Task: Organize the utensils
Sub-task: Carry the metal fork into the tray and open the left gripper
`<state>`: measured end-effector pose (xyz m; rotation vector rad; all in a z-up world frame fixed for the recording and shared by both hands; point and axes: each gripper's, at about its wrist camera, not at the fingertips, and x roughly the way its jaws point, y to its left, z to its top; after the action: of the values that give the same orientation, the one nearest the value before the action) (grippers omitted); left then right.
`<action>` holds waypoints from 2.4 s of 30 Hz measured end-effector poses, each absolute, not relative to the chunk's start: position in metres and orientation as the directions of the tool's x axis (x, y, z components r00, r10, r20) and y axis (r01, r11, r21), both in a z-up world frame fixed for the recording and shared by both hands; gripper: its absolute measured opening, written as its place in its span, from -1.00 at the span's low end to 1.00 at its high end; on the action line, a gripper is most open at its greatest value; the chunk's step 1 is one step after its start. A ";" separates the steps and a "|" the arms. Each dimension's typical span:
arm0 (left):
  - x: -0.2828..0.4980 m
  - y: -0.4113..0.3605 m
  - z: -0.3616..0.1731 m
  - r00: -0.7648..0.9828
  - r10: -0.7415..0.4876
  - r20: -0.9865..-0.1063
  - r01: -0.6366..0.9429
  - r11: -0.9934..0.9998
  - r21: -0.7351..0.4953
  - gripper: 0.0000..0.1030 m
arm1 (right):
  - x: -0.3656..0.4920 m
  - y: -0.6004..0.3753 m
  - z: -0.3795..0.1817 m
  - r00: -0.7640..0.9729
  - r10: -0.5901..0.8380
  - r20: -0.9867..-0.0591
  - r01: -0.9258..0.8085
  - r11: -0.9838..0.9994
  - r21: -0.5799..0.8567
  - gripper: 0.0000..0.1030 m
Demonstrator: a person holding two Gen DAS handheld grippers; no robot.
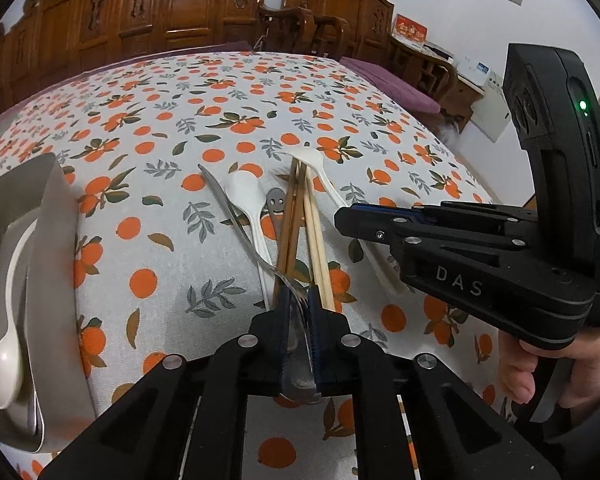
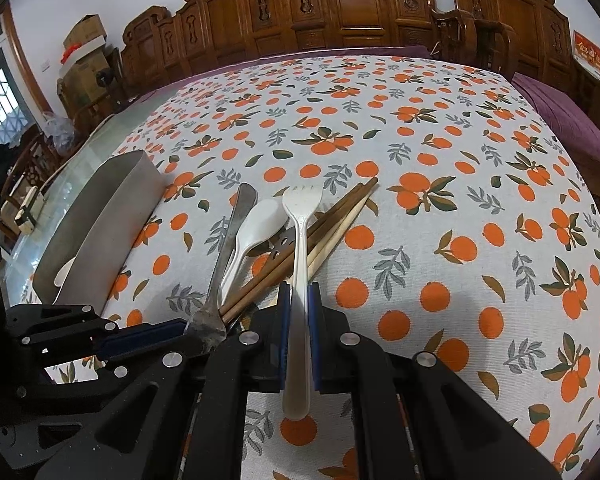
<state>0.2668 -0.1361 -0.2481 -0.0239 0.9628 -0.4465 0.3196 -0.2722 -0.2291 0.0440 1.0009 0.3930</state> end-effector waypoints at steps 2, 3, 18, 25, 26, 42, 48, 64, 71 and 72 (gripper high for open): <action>0.266 -0.135 -0.247 0.490 -0.378 -0.785 0.356 0.909 -0.215 -0.90 | 0.320 -0.272 -0.229 0.476 0.341 -0.811 -0.302 0.929 0.214 -0.80; 0.266 -0.134 -0.245 0.492 -0.376 -0.785 0.350 0.911 -0.217 -0.93 | 0.319 -0.272 -0.228 0.477 0.341 -0.810 -0.301 0.929 0.214 -0.80; 0.247 -0.113 -0.199 0.569 -0.358 -0.740 0.367 0.916 -0.161 -0.97 | 0.310 -0.262 -0.219 0.491 0.359 -0.793 -0.337 0.918 0.207 -0.80; 0.238 -0.106 -0.179 0.599 -0.333 -0.729 0.380 0.919 -0.107 -0.97 | 0.303 -0.255 -0.211 0.499 0.378 -0.780 -0.356 0.910 0.213 -0.80; 0.237 -0.106 -0.176 0.603 -0.329 -0.727 0.381 0.919 -0.101 -0.97 | 0.302 -0.254 -0.210 0.499 0.381 -0.778 -0.359 0.908 0.215 -0.80; 0.225 -0.049 -0.140 0.662 -0.232 -0.713 0.290 0.956 -0.042 -0.97 | 0.272 -0.216 -0.181 0.506 0.467 -0.725 -0.458 0.858 0.233 -0.80; 0.223 -0.023 -0.142 0.663 -0.198 -0.722 0.248 0.968 -0.037 -0.97 | 0.263 -0.202 -0.172 0.504 0.500 -0.705 -0.490 0.837 0.243 -0.80; 0.241 0.025 -0.183 0.610 -0.119 -0.784 0.166 0.986 -0.020 -0.96 | 0.252 -0.181 -0.172 0.479 0.520 -0.708 -0.532 0.813 0.237 -0.80; 0.245 0.033 -0.205 0.589 -0.093 -0.803 0.143 0.990 -0.009 -0.96 | 0.250 -0.176 -0.176 0.469 0.516 -0.717 -0.533 0.812 0.236 -0.80; 0.245 0.034 -0.207 0.588 -0.087 -0.804 0.141 0.990 -0.004 -0.96 | 0.251 -0.176 -0.177 0.467 0.515 -0.719 -0.534 0.812 0.235 -0.80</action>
<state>0.2453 0.0336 -0.2070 0.0624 0.9325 -0.1334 0.2508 -0.1759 -0.1770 -0.0239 0.8735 0.6433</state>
